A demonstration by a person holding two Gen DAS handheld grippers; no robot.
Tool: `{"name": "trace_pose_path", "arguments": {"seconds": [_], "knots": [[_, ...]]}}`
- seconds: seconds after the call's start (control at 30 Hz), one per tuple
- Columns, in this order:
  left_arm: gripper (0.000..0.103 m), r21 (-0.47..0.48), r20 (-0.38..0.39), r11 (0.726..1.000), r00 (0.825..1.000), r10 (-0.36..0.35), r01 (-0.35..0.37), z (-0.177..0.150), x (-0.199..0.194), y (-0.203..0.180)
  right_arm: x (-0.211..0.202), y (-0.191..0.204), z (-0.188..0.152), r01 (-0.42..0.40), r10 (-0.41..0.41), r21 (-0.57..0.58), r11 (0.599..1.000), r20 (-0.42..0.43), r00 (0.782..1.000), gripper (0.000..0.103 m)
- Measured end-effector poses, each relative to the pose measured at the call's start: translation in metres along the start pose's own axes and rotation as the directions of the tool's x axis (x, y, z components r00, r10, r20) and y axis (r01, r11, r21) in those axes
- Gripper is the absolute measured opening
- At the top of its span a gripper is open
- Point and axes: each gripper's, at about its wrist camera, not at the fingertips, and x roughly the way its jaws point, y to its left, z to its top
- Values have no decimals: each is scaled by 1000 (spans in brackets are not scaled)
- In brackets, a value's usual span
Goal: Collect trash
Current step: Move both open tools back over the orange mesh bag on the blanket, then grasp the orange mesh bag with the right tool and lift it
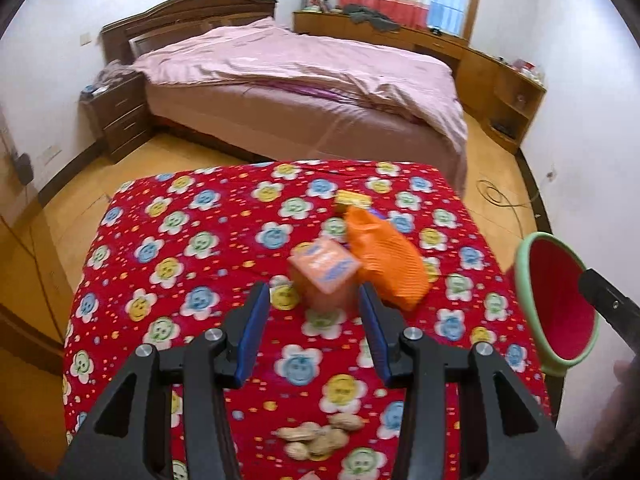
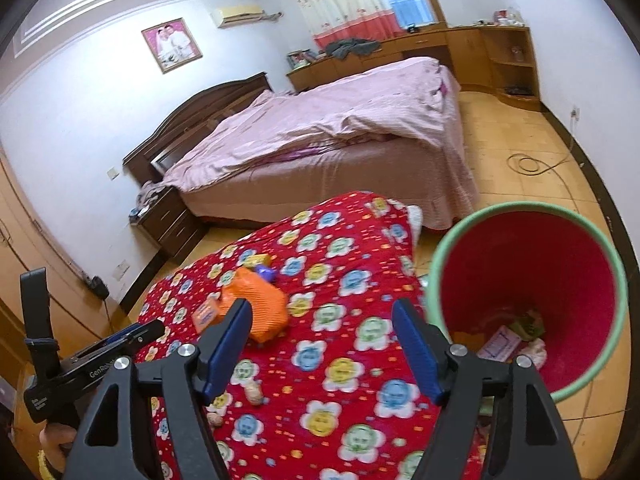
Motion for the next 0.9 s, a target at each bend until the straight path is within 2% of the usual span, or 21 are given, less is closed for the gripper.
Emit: {"name": "trace_pose_path", "arguments": {"seconds": [0.33,0.4,0.6,0.67,0.9], "knots": [[46,-48,-23,998,999,26,-27,-11,24,28,55,39,-7,-59,55,-40,997,-88,995,81],[46,-57,-26,998,999,30,-31,-13,30,32,69,46,-9,-60,54,-46,997,-106,993,85],[46,-83,-37,995,998,43,-46,-18,44,44,107,58,-17,-51,42,-56,997,-145,989,86],[46,-94,-39,994,998,50,-53,-19,48,49,118,62,-17,-47,38,-57,997,-154,987,92],[46,-130,-53,990,997,53,-59,-22,62,63,152,74,-17,-38,27,-62,997,-175,984,92]]}}
